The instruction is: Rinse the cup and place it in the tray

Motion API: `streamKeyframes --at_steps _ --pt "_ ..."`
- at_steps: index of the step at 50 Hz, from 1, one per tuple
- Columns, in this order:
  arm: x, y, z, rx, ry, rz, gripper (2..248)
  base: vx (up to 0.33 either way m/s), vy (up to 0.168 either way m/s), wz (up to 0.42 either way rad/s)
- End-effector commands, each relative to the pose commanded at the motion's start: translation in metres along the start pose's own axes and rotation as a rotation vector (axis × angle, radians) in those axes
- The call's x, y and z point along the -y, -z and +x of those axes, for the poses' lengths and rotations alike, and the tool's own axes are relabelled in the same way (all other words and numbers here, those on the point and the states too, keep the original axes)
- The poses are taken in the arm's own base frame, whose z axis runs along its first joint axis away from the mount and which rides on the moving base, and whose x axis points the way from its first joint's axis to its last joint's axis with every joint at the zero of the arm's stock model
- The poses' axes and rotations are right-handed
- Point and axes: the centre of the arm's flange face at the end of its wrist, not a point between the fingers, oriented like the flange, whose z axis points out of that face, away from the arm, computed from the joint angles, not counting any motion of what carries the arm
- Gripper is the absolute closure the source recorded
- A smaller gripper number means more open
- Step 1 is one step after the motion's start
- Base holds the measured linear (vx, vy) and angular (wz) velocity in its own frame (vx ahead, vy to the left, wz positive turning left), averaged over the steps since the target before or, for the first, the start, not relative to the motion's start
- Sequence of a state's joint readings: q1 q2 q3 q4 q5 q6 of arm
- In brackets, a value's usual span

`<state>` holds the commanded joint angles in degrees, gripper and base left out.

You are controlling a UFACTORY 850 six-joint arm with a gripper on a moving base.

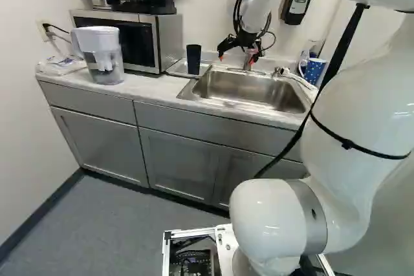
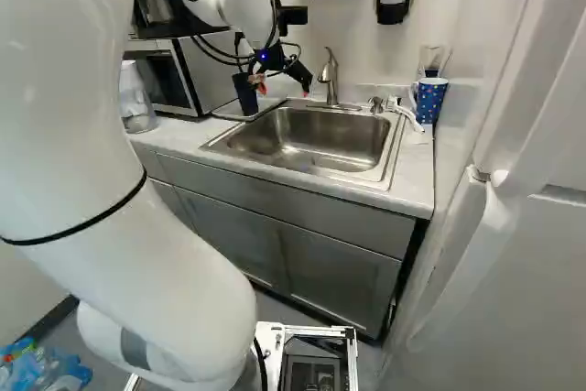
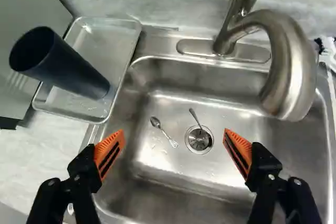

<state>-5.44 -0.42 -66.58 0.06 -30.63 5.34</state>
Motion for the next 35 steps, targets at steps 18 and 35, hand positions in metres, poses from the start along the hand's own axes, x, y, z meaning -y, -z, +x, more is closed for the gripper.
streamKeyframes --at_steps 18,35 --pt "-0.012 0.0 -0.012 0.151 -0.018 -0.025 3 0.0 0.0 0.0" --pt "-0.041 0.002 -0.011 0.147 -0.07 -0.056 3 0.0 0.0 0.0"
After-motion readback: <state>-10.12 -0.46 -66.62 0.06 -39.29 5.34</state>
